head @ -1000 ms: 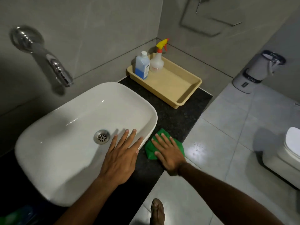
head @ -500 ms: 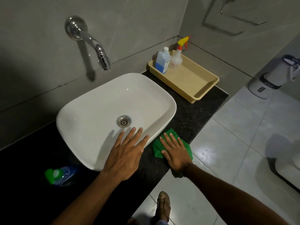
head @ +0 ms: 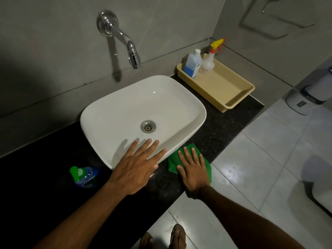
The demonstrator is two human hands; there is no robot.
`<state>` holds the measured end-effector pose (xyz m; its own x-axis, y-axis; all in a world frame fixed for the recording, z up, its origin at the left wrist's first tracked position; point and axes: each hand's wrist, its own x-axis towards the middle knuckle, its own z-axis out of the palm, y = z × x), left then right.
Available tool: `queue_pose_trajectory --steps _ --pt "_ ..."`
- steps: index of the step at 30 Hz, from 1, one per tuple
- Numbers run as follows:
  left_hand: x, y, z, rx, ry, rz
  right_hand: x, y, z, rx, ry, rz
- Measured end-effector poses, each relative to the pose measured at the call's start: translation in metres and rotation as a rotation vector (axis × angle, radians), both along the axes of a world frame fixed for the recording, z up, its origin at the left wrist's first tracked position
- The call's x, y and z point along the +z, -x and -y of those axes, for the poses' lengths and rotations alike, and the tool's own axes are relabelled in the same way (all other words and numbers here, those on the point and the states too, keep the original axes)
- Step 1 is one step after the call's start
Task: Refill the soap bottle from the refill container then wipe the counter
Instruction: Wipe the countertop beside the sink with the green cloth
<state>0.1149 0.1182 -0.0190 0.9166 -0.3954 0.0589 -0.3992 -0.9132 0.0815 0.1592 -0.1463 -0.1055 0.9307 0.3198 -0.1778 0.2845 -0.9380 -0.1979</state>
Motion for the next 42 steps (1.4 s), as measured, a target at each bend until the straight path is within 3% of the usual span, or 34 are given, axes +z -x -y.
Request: queue_pose_trajectory --steps 2,6,11,17,24,30,36,42 --pt "0.0 0.0 -0.005 -0.022 -0.002 0.0 0.001 0.013 -0.028 -0.051 -0.013 -0.012" --pt "0.002 0.009 -0.013 -0.028 0.003 -0.017 -0.008 0.083 -0.057 0.158 -0.034 -0.005" --pt "0.006 0.012 -0.019 -0.044 0.014 -0.01 -0.007 0.073 -0.024 0.339 0.043 0.019" --pt "0.0 0.018 -0.031 -0.056 0.014 0.012 -0.006 0.08 -0.079 0.032 -0.008 0.022" --pt "-0.003 0.02 -0.032 -0.068 0.024 -0.008 -0.016 0.132 -0.073 0.358 0.003 0.01" --pt "-0.003 0.019 -0.033 -0.073 0.039 -0.013 -0.009 0.132 -0.108 0.129 -0.025 -0.023" --pt "-0.001 0.021 -0.033 -0.074 0.035 -0.012 -0.014 0.158 -0.112 0.397 -0.017 -0.01" --pt "0.001 0.021 -0.036 -0.086 0.031 -0.013 -0.008 0.142 -0.085 0.388 -0.003 -0.002"
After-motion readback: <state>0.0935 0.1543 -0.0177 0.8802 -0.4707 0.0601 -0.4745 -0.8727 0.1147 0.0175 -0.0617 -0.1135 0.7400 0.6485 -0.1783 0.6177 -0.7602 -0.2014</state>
